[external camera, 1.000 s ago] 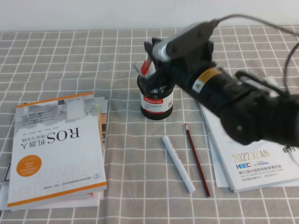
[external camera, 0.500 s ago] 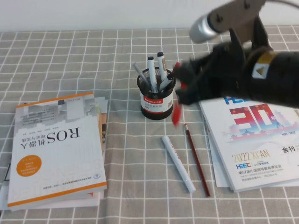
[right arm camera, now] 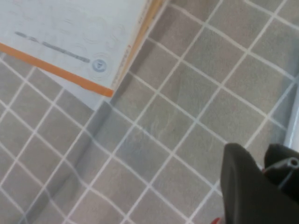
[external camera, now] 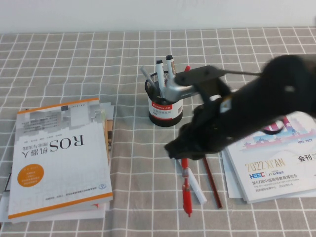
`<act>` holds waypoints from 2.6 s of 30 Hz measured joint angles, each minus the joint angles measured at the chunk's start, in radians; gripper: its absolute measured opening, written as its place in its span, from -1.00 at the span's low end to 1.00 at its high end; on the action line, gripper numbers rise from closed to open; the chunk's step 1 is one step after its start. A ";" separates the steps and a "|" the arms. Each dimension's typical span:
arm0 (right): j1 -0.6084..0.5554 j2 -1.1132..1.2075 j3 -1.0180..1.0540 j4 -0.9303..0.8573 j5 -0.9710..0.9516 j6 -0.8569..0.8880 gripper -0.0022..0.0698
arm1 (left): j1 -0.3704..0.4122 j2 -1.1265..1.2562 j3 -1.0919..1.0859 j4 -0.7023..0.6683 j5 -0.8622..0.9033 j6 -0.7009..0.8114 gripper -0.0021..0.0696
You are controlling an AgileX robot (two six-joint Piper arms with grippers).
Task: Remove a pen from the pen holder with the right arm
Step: 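Take a marker out of the pen holder and lay it on the table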
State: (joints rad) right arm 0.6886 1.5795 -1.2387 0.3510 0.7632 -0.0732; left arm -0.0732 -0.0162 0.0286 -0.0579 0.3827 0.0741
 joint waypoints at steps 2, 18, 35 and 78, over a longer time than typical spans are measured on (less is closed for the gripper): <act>0.000 0.073 -0.047 0.000 0.012 0.000 -0.81 | 0.000 0.000 0.000 0.000 0.000 0.000 -0.95; -0.006 0.487 -0.358 -0.033 0.042 -0.015 -0.81 | 0.000 0.000 0.000 0.000 0.000 0.000 -0.95; -0.019 0.517 -0.370 -0.035 0.005 -0.017 -0.20 | 0.000 0.000 0.000 0.000 0.000 0.000 -0.95; -0.006 -0.193 0.099 -0.236 0.047 0.001 -0.97 | 0.000 0.000 0.000 0.000 0.000 0.000 -0.95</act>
State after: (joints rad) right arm 0.6824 1.3867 -1.1397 0.1154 0.8107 -0.0725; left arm -0.0732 -0.0162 0.0286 -0.0579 0.3827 0.0741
